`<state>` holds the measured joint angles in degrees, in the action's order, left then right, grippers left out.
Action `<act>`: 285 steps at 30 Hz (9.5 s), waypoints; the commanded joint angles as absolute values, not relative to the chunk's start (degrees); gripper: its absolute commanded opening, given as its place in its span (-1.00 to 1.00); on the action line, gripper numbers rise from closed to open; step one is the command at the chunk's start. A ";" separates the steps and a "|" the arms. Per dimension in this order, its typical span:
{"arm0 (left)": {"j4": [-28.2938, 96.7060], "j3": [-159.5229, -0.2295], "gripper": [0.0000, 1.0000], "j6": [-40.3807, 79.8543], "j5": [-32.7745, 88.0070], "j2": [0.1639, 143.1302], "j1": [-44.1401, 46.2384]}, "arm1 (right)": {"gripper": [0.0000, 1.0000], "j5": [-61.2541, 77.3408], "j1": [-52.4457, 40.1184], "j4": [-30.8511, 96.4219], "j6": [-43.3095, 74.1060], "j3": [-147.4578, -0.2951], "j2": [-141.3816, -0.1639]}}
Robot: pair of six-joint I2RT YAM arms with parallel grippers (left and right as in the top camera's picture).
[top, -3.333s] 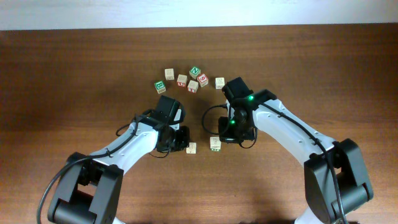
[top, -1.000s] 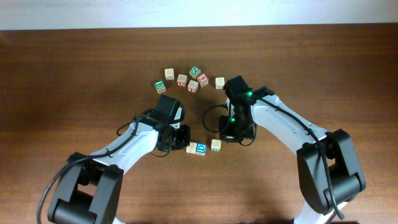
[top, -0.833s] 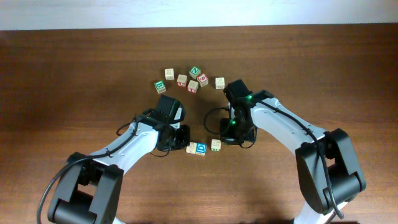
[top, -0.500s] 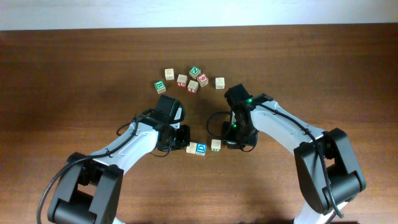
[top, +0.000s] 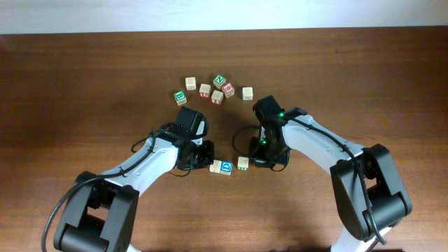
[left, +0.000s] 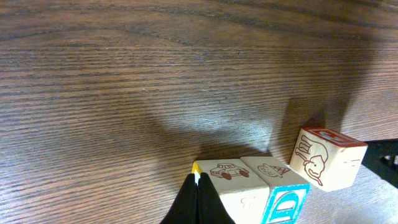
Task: Rotate 3 blocks
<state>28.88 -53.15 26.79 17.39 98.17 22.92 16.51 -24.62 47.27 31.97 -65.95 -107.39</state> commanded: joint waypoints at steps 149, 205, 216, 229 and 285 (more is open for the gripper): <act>34.96 -61.91 -0.36 26.28 3.68 96.44 9.37 | -0.58 16.19 -40.12 46.35 28.42 -69.65 -107.85; 35.20 -61.91 -0.37 26.28 4.93 96.44 9.37 | -0.89 9.76 -27.79 62.85 30.24 -81.84 -109.54; 35.16 -61.91 -0.37 26.28 4.93 96.44 9.37 | -0.89 9.10 -25.87 55.16 30.79 -72.51 -110.10; 35.18 -61.91 -0.37 26.28 4.95 96.44 9.37 | -0.90 15.99 -31.70 50.89 32.45 -71.79 -110.10; 36.84 -56.34 -0.62 31.97 -4.32 92.03 17.65 | -0.91 10.35 -37.87 43.24 32.45 -75.85 -112.88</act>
<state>36.97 -56.77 31.18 -3.51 91.66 17.52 11.40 -37.56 42.94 31.59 -75.66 -112.18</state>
